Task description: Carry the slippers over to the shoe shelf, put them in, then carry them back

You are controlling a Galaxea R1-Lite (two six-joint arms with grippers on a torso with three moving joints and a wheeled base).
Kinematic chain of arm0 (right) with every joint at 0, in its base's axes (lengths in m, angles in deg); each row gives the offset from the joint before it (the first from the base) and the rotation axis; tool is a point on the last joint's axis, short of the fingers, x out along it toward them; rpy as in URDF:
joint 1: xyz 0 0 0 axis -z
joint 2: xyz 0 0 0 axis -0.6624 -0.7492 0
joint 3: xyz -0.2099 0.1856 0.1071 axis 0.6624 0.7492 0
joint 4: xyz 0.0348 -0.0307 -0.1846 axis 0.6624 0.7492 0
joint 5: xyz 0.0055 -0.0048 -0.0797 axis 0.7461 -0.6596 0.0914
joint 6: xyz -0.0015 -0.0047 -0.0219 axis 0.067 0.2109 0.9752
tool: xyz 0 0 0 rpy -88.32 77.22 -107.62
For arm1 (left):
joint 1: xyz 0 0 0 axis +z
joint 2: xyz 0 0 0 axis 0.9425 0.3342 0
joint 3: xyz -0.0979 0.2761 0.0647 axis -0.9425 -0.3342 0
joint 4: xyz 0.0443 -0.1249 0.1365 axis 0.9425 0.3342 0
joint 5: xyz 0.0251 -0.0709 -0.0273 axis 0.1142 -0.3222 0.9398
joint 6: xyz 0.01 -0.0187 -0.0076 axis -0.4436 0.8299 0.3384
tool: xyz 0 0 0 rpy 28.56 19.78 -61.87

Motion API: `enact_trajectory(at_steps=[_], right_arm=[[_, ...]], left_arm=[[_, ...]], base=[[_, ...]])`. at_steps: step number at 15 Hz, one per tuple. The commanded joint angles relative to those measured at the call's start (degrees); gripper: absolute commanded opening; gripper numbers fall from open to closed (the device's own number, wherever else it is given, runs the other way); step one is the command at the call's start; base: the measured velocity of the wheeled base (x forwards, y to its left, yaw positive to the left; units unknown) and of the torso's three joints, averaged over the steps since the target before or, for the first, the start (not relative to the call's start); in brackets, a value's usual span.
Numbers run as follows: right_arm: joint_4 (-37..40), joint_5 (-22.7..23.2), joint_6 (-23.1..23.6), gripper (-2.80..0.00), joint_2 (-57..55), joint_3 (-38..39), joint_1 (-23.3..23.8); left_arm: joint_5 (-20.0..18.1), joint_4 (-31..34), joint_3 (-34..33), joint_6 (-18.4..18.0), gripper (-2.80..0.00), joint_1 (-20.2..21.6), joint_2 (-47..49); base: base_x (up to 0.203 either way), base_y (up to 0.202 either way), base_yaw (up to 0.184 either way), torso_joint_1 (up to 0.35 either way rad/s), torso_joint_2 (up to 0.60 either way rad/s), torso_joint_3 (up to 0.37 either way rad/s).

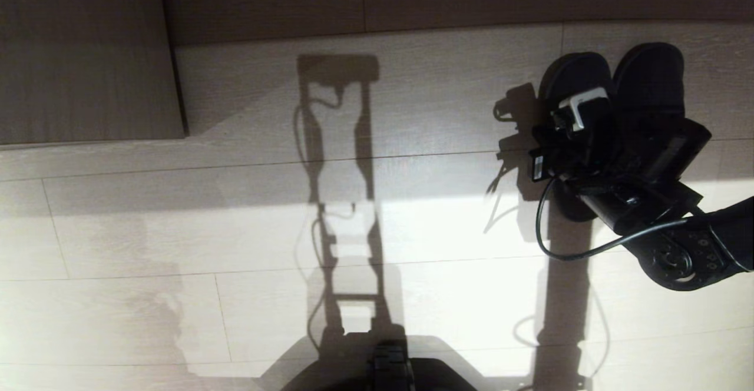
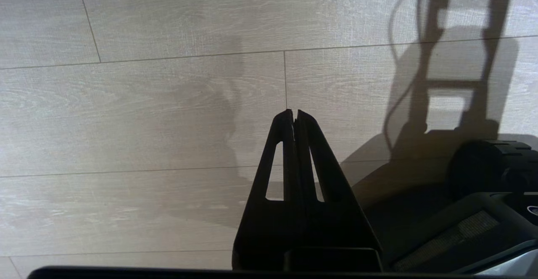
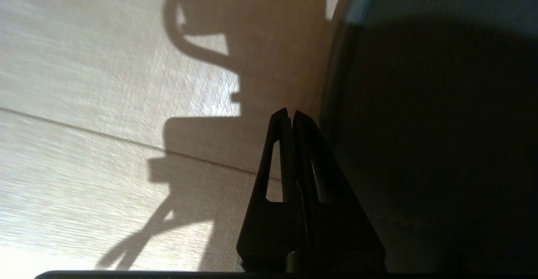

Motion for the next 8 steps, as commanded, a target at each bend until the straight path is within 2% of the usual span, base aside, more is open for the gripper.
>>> enact_trajectory(at_steps=[1, 5, 8], right_arm=[[0.66, 0.21, -0.02, -2.8, 5.94, 0.39, -1.24], [4.9, 0.51, -0.35, -2.8, 18.2, 4.32, -3.46], [8.06, 0.49, -0.42, -2.8, 31.68, 11.77, -3.77]], left_arm=[[0.02, -0.02, 0.0, 0.04, -2.8, 0.04, -0.02], [0.02, -0.02, 0.0, 0.04, -2.8, -0.05, -0.02], [0.02, -0.02, 0.0, 0.04, -2.8, -0.05, -0.02]], base=[[0.0, 0.0, 0.0, 0.0, 0.0, 0.0], [0.0, 0.0, 0.0, 0.0, 0.0, 0.0], [0.0, 0.0, 0.0, 0.0, 0.0, 0.0]])
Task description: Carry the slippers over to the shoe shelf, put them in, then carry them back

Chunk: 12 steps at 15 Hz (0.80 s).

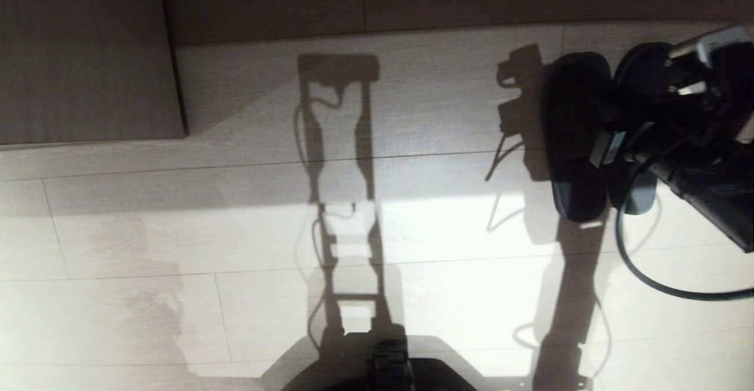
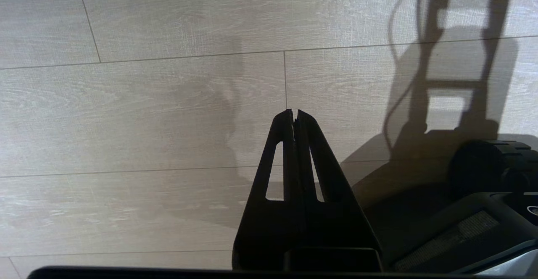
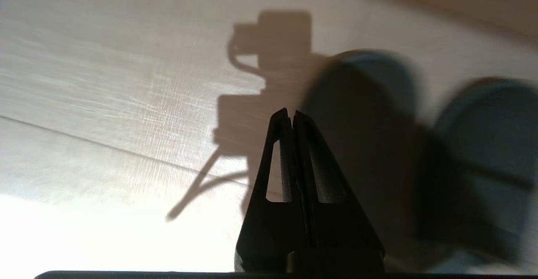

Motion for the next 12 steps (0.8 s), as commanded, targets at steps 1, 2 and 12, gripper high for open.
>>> enact_trajectory(at_steps=[1, 2, 12], right_arm=[[1.48, -0.04, 0.1, -2.8, 12.74, 4.87, -0.16], [3.48, -0.06, -0.03, -2.8, 16.86, 7.31, -0.06], [27.62, 3.46, -5.92, -2.8, 53.29, 16.63, 12.23]], left_arm=[[0.04, 0.0, 0.0, 0.01, -2.8, 0.06, -0.02], [0.04, -0.09, 0.0, -0.07, -2.8, 0.06, -0.02], [0.04, -0.09, 0.0, -0.07, -2.8, 0.06, -0.02]], base=[[0.0, 0.0, 0.0, 0.0, 0.0, 0.0], [0.0, 0.0, 0.0, 0.0, 0.0, 0.0], [0.0, 0.0, 0.0, 0.0, 0.0, 0.0]])
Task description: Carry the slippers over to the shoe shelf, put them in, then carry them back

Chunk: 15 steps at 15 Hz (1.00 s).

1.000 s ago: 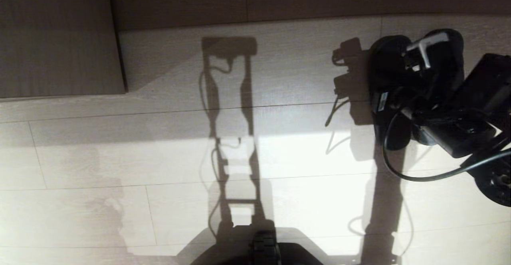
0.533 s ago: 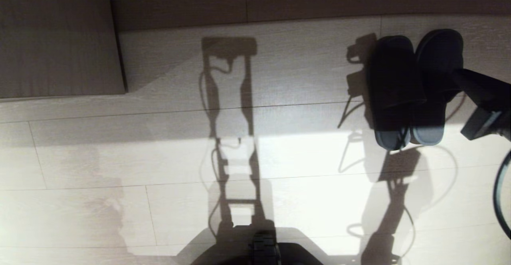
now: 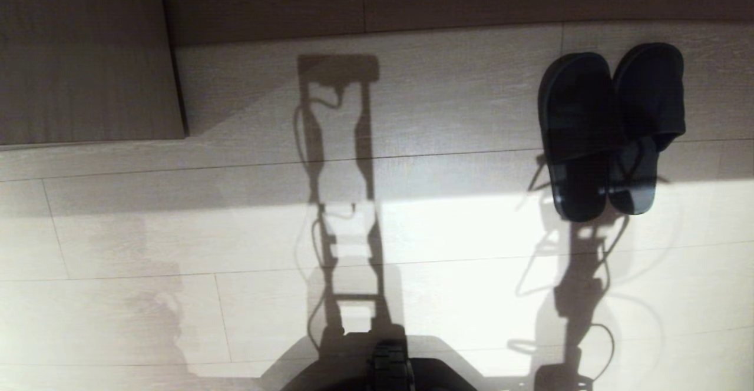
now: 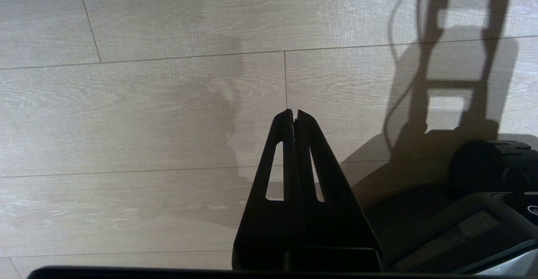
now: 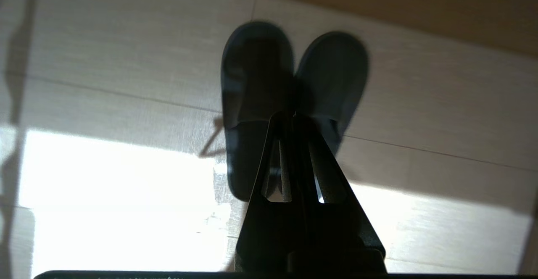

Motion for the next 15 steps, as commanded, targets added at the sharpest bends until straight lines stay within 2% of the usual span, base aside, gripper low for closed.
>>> enact_trajectory(at_steps=[1, 3, 6, 11, 12, 14, 15], right_arm=[[2.82, 1.81, -1.79, -2.8, 10.43, 1.99, 3.83], [6.54, 3.34, -3.56, -2.8, 15.72, 5.09, 6.44], [10.61, 5.1, -4.24, -2.8, 21.47, 10.29, 7.46], [9.58, 5.41, -4.36, -2.8, 27.62, 23.16, 6.11], [11.63, 5.4, -4.58, -2.8, 29.87, 24.29, 5.97], [23.1, 5.01, -6.29, -2.8, 35.35, 25.61, 5.8], [25.48, 4.89, -7.21, -2.8, 35.75, 26.03, 5.74]], left_arm=[[0.03, 0.0, 0.0, 0.02, -2.8, -0.05, -0.02], [0.03, -0.03, 0.0, 0.02, -2.8, 0.01, -0.02], [0.03, -0.09, 0.0, 0.02, -2.8, -0.05, -0.02], [0.03, -0.09, 0.0, -0.07, -2.8, 0.04, -0.02], [0.03, 0.0, 0.0, 0.02, -2.8, -0.05, -0.02], [0.03, 0.0, 0.0, 0.02, -2.8, -0.05, -0.02], [0.03, 0.0, 0.0, -0.05, -2.8, 0.03, -0.02]], base=[[0.0, 0.0, 0.0, 0.0, 0.0, 0.0], [0.0, 0.0, 0.0, 0.0, 0.0, 0.0], [0.0, 0.0, 0.0, 0.0, 0.0, 0.0], [0.0, 0.0, 0.0, 0.0, 0.0, 0.0], [0.0, 0.0, 0.0, 0.0, 0.0, 0.0], [0.0, 0.0, 0.0, 0.0, 0.0, 0.0], [0.0, 0.0, 0.0, 0.0, 0.0, 0.0]])
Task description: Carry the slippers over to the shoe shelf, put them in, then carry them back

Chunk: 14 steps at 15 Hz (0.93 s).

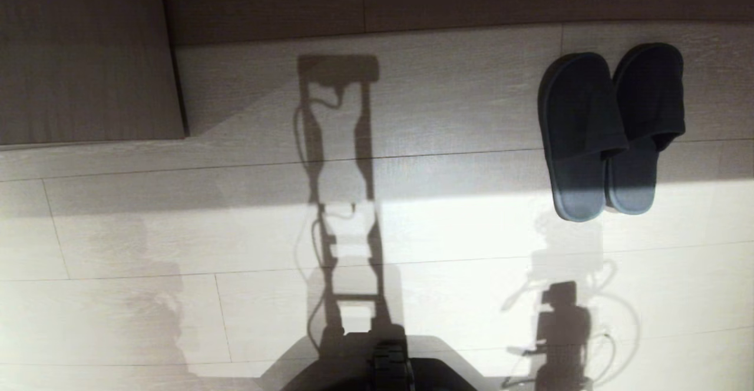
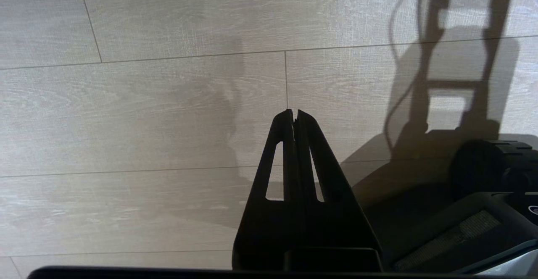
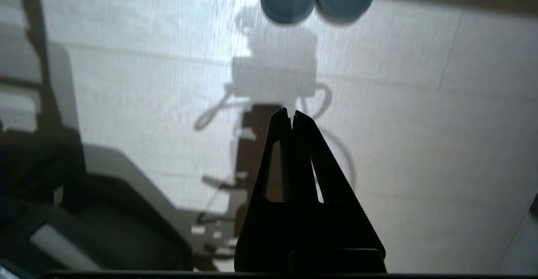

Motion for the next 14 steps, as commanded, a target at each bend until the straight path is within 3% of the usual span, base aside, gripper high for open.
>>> enact_trajectory(at_steps=[1, 8, 14], right_arm=[[4.23, 0.17, -0.83, -2.8, 3.0, 0.75, -0.1], [6.78, -0.71, -7.16, -2.8, 3.0, 0.84, -0.1], [6.78, -0.71, -7.16, -2.8, 3.0, 0.84, -0.1]], left_arm=[[0.02, -0.02, 0.0, -0.02, -2.8, 0.09, -0.02], [0.02, -0.11, 0.0, 0.24, -2.8, 0.09, -0.02], [0.02, -0.11, 0.0, 0.24, -2.8, 0.09, 0.06]], base=[[0.0, 0.0, 0.0, 0.0, 0.0, 0.0], [0.0, 0.0, 0.0, 0.0, 0.0, 0.124], [0.0, 0.0, 0.0, 0.002, 0.0, 0.205]])
